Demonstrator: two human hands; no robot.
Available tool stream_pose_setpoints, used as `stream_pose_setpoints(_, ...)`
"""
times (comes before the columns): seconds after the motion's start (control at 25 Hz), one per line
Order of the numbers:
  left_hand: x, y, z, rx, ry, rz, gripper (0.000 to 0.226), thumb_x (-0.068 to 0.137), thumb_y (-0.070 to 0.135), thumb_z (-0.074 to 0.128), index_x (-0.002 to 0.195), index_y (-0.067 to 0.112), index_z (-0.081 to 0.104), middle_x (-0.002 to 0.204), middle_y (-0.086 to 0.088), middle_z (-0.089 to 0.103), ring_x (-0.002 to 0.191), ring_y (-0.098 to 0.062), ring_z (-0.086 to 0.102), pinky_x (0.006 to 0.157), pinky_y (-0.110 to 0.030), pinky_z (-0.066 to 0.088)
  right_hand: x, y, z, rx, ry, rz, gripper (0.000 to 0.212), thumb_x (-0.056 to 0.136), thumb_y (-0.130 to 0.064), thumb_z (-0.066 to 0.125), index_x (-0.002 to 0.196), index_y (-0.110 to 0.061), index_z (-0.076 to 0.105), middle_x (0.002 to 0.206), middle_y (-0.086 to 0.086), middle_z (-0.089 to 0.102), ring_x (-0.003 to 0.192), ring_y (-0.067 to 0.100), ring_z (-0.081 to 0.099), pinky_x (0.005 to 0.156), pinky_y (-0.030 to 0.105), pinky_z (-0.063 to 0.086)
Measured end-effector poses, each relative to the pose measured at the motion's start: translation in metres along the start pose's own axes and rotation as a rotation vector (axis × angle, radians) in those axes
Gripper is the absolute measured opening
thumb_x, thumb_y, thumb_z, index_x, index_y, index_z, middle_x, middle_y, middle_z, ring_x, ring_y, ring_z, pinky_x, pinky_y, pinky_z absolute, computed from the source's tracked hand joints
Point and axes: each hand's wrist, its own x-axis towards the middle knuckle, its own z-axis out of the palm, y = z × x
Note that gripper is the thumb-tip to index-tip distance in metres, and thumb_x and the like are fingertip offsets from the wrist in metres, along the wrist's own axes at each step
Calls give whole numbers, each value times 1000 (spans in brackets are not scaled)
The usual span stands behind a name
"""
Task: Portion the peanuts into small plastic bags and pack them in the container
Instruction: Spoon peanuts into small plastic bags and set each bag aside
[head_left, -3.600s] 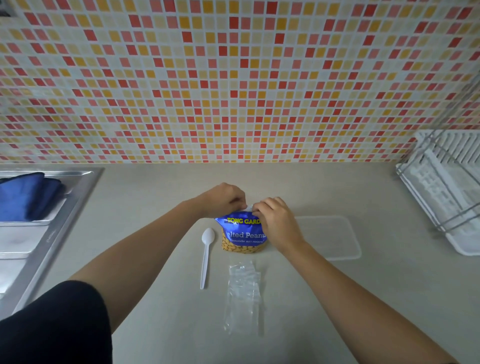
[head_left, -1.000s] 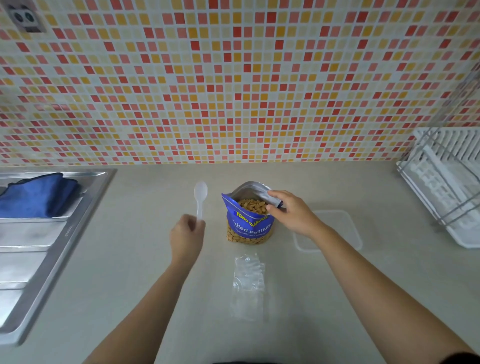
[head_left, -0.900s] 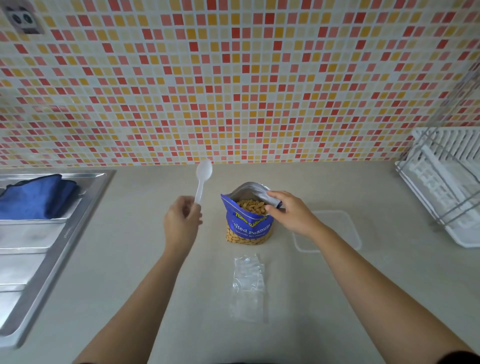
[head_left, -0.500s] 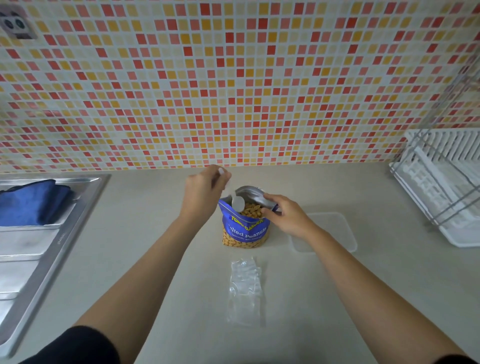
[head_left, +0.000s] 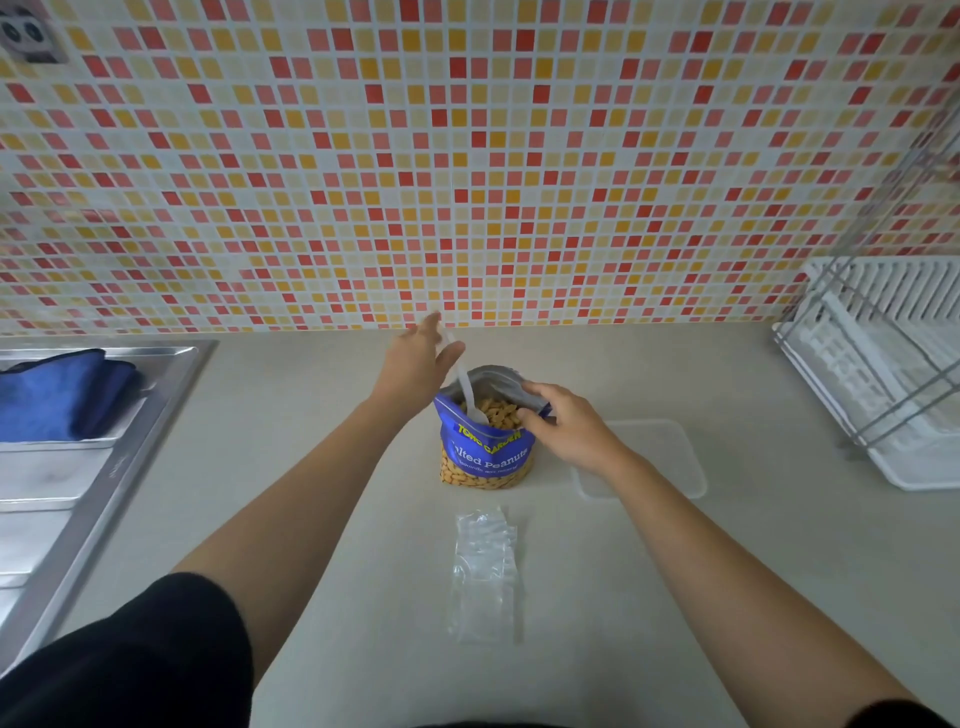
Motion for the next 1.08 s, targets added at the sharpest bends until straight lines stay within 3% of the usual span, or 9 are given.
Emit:
stream_pose_setpoints(0.08, -19, 1, 0, -105, 230, 93, 48, 94, 34, 47, 135, 9, 39, 124, -11, 54, 105, -21, 54, 91, -34, 47, 1, 0, 0, -10, 12, -5, 49, 91, -24, 55, 137, -13, 42, 138, 7, 48, 119, 21, 51, 94, 29, 45)
stream_pose_setpoints(0.16, -53, -4, 10, -238, 382, 314, 22, 92, 21, 51, 109, 8, 58, 98, -4, 61, 80, -8, 52, 75, -19, 46, 1, 2, 1, -26, 30, -12, 47, 90, -23, 56, 134, -12, 45, 135, 8, 51, 112, 21, 54, 98, 31, 42)
stream_pose_setpoints(0.2, -73, -10, 20, -249, 326, 417, 15, 89, 19, 52, 95, 10, 62, 85, 0, 61, 71, -3, 48, 69, -15, 43, 1, 3, 1, -34, 36, -19, 46, 90, -23, 57, 133, -12, 46, 134, 9, 52, 108, 21, 54, 96, 29, 41)
stream_pose_setpoints(0.28, -105, -33, 45, -201, 19, 484, 20, 84, 28, 52, 81, 11, 64, 72, 1, 61, 63, -3, 46, 63, -15, 40, 1, 5, 2, -53, 37, -31, 45, 89, -23, 57, 132, -12, 48, 133, 9, 53, 104, 22, 55, 94, 26, 39)
stream_pose_setpoints(0.36, -118, -61, 71, -74, -256, 436, 28, 82, 36, 58, 87, 11, 68, 80, -4, 65, 64, -4, 48, 65, -16, 39, 1, 5, 2, -49, 35, -24, 45, 89, -23, 57, 132, -12, 48, 134, 9, 53, 110, 26, 55, 96, 28, 39)
stream_pose_setpoints(0.44, -122, -81, 91, 44, -378, 363, 31, 80, 33, 67, 103, 11, 67, 98, -8, 62, 77, -15, 57, 72, -17, 40, 1, 5, 2, -44, 32, -22, 45, 89, -23, 57, 132, -12, 48, 134, 9, 52, 115, 26, 54, 100, 32, 40)
stream_pose_setpoints(0.6, -127, -87, 109, 111, -473, 309, 31, 81, 26, 66, 108, 12, 64, 108, -9, 55, 96, -24, 58, 85, -26, 43, 0, 5, 1, -34, 23, -22, 46, 90, -24, 57, 133, -13, 47, 137, 8, 50, 118, 25, 52, 101, 32, 40)
stream_pose_setpoints(0.92, -114, -68, 81, 102, -509, 357, 9, 80, 24, 66, 83, 17, 70, 92, 1, 62, 84, -12, 52, 78, -21, 44, 1, 8, 2, -82, 8, -46, 43, 91, -25, 54, 132, -12, 47, 139, 7, 45, 127, 22, 43, 102, 27, 33)
stream_pose_setpoints(1.08, -98, -45, 35, -154, -549, 238, 4, 80, 16, 67, 76, 15, 67, 78, 6, 65, 69, -1, 54, 66, -9, 40, -7, 4, 7, -69, 324, -264, 30, 90, -26, 55, 115, -11, 60, 126, 6, 54, 122, 21, 45, 100, 11, 23)
